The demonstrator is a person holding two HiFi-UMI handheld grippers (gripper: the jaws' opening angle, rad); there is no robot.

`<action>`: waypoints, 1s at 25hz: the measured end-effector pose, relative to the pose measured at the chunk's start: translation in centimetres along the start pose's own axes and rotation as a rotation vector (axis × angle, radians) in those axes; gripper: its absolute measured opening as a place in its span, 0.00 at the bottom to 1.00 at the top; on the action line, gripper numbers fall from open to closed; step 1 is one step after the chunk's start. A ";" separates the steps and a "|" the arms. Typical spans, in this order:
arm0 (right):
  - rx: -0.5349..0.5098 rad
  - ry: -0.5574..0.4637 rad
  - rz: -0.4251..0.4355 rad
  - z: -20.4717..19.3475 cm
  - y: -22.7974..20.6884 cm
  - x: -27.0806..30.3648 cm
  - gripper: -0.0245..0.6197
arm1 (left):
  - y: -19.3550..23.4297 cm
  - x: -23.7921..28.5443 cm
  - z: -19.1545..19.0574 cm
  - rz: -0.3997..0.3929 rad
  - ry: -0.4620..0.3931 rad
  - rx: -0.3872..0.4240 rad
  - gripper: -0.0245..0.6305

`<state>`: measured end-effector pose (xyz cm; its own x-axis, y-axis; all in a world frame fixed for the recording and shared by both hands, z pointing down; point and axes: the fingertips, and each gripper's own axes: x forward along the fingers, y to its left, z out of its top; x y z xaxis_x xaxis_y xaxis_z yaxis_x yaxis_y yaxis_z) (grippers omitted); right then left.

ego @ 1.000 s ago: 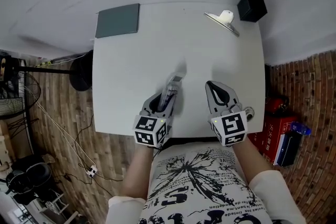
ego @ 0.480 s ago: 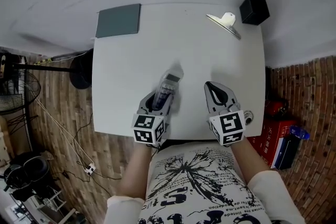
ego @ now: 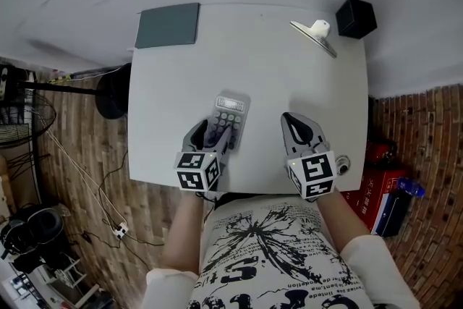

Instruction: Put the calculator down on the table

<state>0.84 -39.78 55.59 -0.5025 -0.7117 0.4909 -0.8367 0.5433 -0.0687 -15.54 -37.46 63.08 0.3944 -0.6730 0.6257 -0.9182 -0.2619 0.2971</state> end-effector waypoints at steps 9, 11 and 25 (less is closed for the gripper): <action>-0.030 -0.030 -0.032 2.1 1.4 -1.3 0.06 | -0.6 -3.6 4.5 -0.012 -0.106 0.090 0.46; -0.034 -0.046 -0.047 2.8 1.8 -1.8 0.06 | -0.9 -4.8 6.2 -0.020 -0.144 0.132 0.46; -0.103 -0.197 -0.150 9.1 6.5 -8.9 0.06 | -4.4 -18.0 14.4 -0.156 -0.426 0.307 0.17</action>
<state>-2.15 -33.95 42.84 -0.4153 -0.8552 0.3100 -0.8836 0.4603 0.0862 -19.16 -34.18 40.09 0.5361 -0.8137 0.2247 -0.8433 -0.5282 0.0990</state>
